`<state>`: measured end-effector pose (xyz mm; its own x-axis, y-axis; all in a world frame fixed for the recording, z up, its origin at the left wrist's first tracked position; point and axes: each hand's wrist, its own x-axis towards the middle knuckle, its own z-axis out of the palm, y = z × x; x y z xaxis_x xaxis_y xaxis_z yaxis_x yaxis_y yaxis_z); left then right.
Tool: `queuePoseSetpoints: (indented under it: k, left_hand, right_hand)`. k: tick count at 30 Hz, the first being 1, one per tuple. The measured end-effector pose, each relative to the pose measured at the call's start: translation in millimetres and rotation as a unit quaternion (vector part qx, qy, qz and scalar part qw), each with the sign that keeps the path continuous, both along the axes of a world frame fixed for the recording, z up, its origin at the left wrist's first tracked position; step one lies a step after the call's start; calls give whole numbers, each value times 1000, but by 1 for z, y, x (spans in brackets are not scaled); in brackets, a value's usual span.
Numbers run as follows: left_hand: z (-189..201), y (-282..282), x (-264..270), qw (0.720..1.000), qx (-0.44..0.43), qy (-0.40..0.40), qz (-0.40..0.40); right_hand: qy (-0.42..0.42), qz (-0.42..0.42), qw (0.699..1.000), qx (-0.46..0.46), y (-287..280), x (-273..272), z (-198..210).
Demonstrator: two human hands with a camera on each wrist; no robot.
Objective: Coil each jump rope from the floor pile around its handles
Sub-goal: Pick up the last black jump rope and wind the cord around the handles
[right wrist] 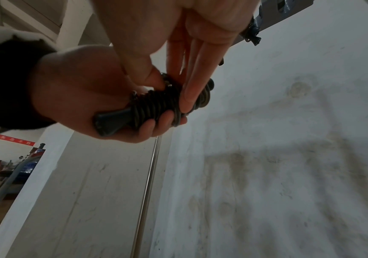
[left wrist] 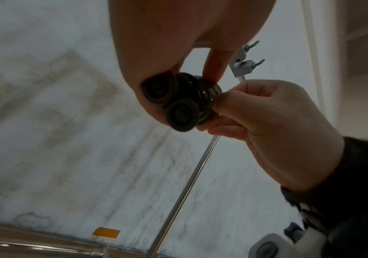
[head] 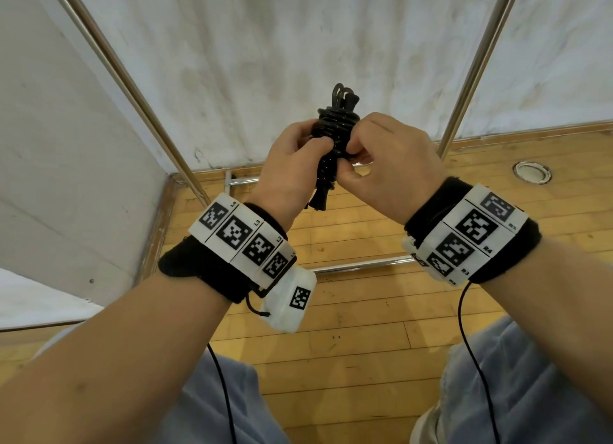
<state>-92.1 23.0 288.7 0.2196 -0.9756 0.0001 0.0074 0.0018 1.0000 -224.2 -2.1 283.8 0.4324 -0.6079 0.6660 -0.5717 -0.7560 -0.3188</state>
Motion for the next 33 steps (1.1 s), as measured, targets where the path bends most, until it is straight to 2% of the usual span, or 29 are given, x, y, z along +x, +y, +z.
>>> queuePoseSetpoints:
  k: [4,8,10,14,17,20,23,26,29,33]
  left_hand:
    - [2,2,1,999,6,45,-25]
    - [4,1,2,990,77,99,-70]
    - [5,2,3,988,86,108,-72]
    - [3,2,4,992,66,80,-67]
    - [2,3,2,998,22,24,-52]
    - [0,2,1,997,-17,-59,-37]
    - [-3,2,0,988,-52,-138,-38]
    - [-5,2,0,980,-80,-181,-31]
    - [-5,2,0,980,-79,-181,-21]
    - [-3,3,-4,982,-77,-173,-9]
  right_hand:
    - [-10,-2,1000,-6,-2,-4,0]
    - [-21,6,1000,-1,-1,-4,-1]
    - [-30,9,1000,-3,-1,-3,-2]
    - [-26,6,1000,12,-3,-4,-4]
    - [-39,19,996,74,-7,-5,-5]
    - [-142,17,966,214,-9,-5,-4]
    - [-236,18,905,353,-11,-4,-3]
    - [-264,28,851,453,-14,-4,0]
    - [-297,32,813,499,-16,-1,-3]
    - [-330,0,807,491,-17,1,-3]
